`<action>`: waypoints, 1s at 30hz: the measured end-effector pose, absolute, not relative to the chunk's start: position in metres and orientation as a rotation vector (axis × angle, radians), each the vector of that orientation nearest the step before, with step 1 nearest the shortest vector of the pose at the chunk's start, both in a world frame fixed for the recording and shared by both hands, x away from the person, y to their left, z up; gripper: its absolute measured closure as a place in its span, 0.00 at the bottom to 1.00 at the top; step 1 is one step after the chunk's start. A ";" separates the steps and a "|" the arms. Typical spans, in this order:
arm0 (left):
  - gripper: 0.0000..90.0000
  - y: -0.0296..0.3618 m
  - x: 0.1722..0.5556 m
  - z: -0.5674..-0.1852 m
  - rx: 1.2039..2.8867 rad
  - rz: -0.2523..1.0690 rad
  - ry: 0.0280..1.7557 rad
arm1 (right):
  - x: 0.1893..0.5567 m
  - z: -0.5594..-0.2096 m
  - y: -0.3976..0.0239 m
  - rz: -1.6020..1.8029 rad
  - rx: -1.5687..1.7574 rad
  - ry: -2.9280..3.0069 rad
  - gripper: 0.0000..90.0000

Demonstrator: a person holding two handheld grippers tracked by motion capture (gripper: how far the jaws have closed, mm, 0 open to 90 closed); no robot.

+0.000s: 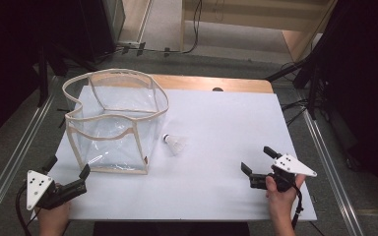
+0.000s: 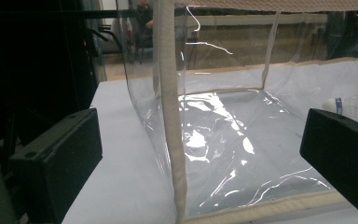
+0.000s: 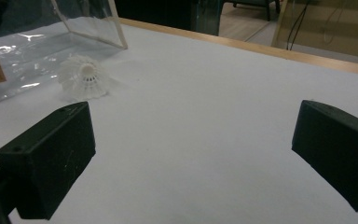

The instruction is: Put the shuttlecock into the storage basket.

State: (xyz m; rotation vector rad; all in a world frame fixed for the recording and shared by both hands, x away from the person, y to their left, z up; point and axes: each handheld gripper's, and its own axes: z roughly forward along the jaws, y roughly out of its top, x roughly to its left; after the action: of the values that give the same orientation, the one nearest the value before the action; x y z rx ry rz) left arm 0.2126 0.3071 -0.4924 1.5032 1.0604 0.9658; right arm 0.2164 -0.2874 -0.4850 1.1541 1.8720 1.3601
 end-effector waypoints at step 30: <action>0.00 0.304 0.212 -0.493 1.528 0.980 1.047 | 0.268 -0.437 -0.219 1.377 1.029 2.029 0.00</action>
State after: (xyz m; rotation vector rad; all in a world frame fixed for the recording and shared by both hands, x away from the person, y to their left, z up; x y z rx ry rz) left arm 0.2122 0.3043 -0.4930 1.5278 1.0465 0.9799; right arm 0.2684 -0.2190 -0.4366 1.0286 2.0288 1.3770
